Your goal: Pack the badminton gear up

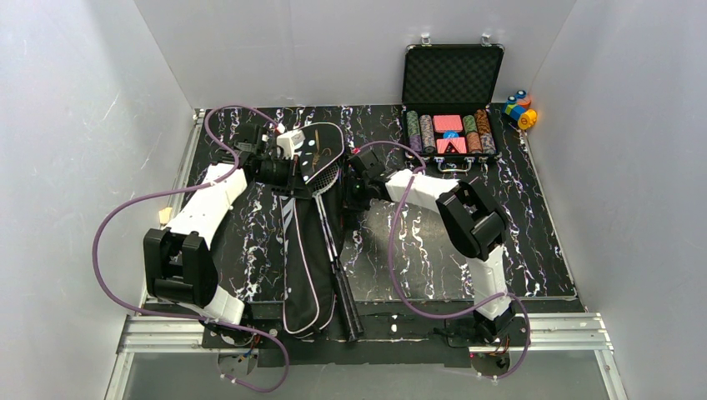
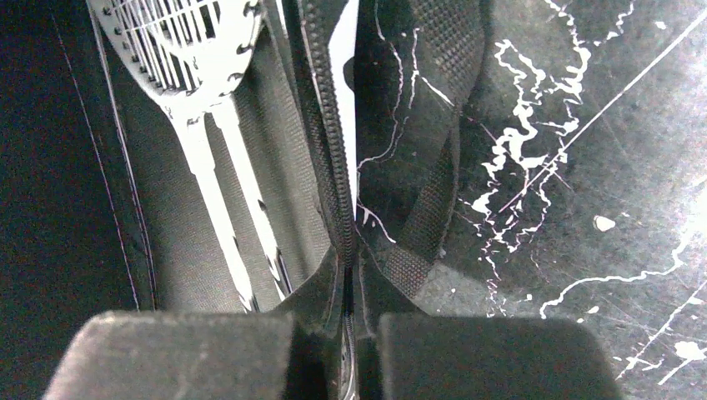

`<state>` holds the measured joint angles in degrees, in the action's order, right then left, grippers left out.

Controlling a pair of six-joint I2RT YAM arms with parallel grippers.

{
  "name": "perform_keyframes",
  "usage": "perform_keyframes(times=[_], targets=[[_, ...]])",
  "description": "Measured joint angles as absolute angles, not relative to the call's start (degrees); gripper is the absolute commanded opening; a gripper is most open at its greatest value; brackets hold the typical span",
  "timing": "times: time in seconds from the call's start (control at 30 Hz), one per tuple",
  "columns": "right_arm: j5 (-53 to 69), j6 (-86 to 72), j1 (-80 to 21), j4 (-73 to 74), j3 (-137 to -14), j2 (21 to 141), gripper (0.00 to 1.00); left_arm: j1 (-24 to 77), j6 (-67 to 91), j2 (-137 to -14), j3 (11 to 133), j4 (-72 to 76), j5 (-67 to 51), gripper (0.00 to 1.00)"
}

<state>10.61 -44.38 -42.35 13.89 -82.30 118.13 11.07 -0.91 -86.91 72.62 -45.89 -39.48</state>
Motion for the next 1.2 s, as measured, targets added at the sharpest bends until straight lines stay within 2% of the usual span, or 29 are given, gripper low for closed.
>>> perform_keyframes(times=[0.07,0.1,0.17,0.27,0.37,0.57,1.0,1.1,1.2], targets=[[10.94,-44.47,-42.30,13.37,-81.71,118.10,0.01,11.14,-1.04,-86.91,72.16,-45.76,-39.46,0.01],[11.22,-44.40,-42.13,13.47,-81.67,118.10,0.01,11.27,-1.23,-86.91,71.61,-45.45,-39.42,0.04],[12.23,-44.36,-41.91,13.50,-81.62,117.78,0.01,11.92,-1.89,-86.91,70.32,-44.97,-39.07,0.18],[14.06,-44.51,-41.63,13.56,-80.88,115.98,0.01,13.89,-3.57,-86.89,68.23,-44.53,-38.41,0.27],[16.38,-44.97,-41.43,14.92,-80.44,112.57,0.01,16.93,-5.39,-86.52,66.48,-44.12,-37.93,0.41],[20.40,-47.03,-41.21,18.17,-80.42,105.65,0.01,20.51,-6.55,-83.61,65.45,-41.67,-39.05,0.53],[22.90,-52.25,-41.60,21.80,-79.96,100.97,0.01,23.42,-4.51,-80.79,61.67,-37.08,-41.43,0.57],[22.81,-52.73,-41.87,23.14,-80.44,100.97,0.01,24.01,-3.73,-80.82,62.04,-37.06,-41.78,0.62],[22.26,-53.21,-42.52,24.36,-81.23,100.97,0.01,25.15,-2.92,-81.19,63.37,-37.39,-42.00,0.64]])
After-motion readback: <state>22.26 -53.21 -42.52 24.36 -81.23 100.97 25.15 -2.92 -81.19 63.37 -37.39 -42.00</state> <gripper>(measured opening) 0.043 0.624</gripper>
